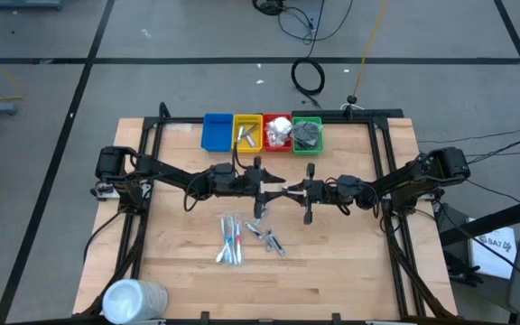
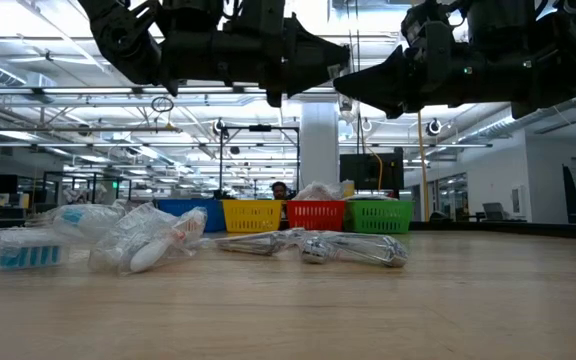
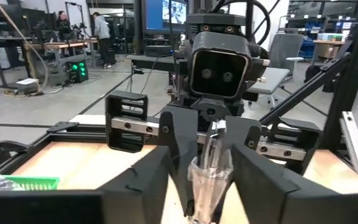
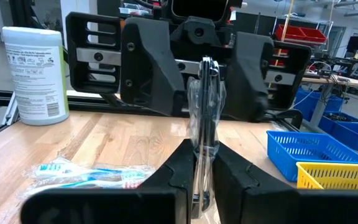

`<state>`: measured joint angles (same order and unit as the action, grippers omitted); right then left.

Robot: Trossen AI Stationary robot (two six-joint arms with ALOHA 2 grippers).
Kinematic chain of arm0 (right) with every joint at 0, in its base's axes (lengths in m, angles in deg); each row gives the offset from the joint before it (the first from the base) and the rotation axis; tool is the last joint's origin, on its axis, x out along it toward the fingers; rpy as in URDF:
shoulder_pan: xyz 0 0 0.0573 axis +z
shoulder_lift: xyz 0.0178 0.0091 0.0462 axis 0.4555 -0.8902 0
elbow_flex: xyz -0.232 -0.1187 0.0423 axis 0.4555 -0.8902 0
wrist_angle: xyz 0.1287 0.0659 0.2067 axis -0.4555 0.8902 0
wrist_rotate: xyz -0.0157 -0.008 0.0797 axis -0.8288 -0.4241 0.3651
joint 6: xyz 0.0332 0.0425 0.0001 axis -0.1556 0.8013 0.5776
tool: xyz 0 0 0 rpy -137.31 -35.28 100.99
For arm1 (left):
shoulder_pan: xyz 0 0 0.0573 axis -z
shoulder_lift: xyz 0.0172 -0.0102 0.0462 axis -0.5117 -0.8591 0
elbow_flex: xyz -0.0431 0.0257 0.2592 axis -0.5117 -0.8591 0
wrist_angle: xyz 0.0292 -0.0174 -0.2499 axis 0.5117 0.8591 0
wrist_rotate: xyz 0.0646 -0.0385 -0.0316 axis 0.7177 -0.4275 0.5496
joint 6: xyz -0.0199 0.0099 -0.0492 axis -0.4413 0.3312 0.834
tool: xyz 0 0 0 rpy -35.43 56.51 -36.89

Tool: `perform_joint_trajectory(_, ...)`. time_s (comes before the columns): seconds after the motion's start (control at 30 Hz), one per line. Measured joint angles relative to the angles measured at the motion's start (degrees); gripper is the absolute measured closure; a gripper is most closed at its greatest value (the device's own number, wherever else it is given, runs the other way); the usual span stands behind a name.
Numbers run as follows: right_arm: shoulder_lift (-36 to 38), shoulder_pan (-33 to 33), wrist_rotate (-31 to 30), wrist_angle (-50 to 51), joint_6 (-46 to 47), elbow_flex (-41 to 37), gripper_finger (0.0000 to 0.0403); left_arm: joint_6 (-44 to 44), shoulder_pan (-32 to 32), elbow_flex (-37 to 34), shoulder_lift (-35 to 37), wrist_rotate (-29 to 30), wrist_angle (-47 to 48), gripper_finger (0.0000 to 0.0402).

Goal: Pick & Place Travel size toiletries
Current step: Put the nail cutter into the yellow bin

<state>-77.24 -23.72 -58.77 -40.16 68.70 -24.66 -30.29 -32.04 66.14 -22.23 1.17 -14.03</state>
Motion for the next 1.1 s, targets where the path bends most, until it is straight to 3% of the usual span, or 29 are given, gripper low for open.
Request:
perform_joint_trajectory(0.27,0.0,0.0,0.0,0.0,0.0,0.0,0.0376,-0.25,0.0,0.0,0.0,2.36,-0.24,0.0173)
perform_joint_trajectory(0.6,0.0,0.0,-0.02,-0.02,-0.01,0.0,0.0376,-0.25,0.04,0.1,-0.71,2.21,-0.82,0.0193)
perform_joint_trajectory(0.87,-0.04,0.05,-0.04,0.83,-0.03,-0.07,0.0376,0.15,-0.05,8.45,-8.84,-2.27,-0.23,0.0203)
perform_joint_trajectory(1.1,-0.03,0.63,-0.24,0.11,-0.09,-0.02,0.0376,-1.81,-0.59,8.68,-5.12,-3.96,7.3,0.0198)
